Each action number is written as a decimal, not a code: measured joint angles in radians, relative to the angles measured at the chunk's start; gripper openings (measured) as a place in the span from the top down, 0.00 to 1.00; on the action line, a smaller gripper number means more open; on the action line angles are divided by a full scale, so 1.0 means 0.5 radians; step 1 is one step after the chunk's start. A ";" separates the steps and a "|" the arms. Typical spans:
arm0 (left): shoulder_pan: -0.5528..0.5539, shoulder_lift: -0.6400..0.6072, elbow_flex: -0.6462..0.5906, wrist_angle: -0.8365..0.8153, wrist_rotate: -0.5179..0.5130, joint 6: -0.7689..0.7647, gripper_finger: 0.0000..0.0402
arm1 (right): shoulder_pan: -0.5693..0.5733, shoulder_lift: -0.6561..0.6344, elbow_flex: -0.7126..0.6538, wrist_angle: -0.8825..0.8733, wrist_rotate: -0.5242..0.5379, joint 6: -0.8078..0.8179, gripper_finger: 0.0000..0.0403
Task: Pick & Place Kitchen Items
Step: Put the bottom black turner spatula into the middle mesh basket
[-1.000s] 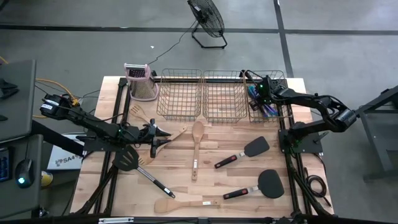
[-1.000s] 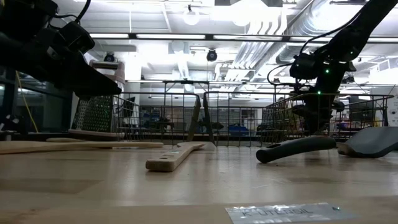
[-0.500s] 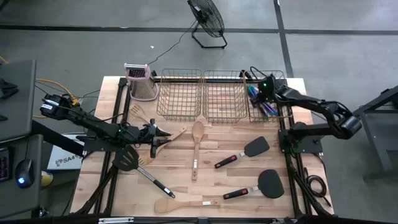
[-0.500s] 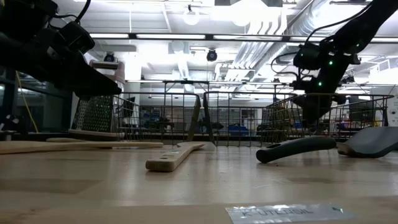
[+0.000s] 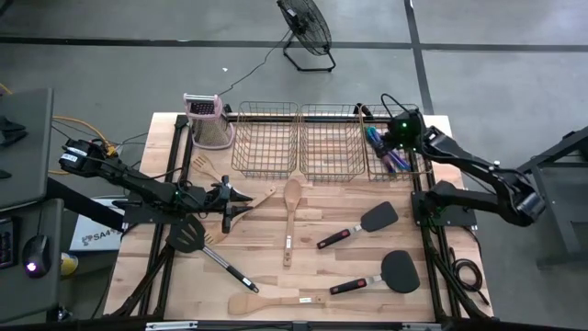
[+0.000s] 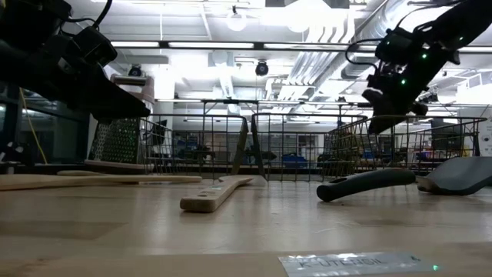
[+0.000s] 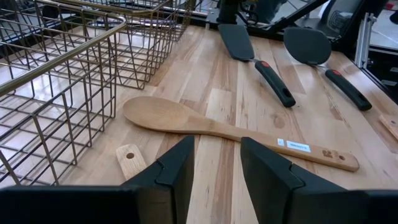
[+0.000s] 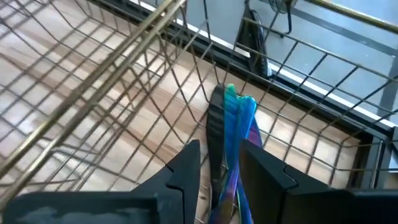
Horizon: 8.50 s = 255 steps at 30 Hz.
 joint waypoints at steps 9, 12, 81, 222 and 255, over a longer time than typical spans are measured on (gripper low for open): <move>0.000 0.000 0.000 0.000 -0.001 0.000 0.68 | 0.000 -0.238 0.000 -0.028 -0.144 -0.011 0.75; 0.000 0.000 0.000 0.000 0.000 0.000 0.68 | 0.026 -0.300 0.000 -0.028 -0.174 -0.004 0.75; 0.000 0.000 0.000 0.000 0.000 0.000 0.68 | 3.182 0.330 0.001 0.404 -0.069 1.424 0.75; 0.000 0.000 0.001 0.000 0.000 0.000 0.68 | 3.099 0.654 0.448 0.268 1.175 0.865 0.84; 0.001 0.000 0.001 0.000 0.000 0.000 0.68 | 1.356 0.557 0.449 1.008 1.257 -0.066 0.84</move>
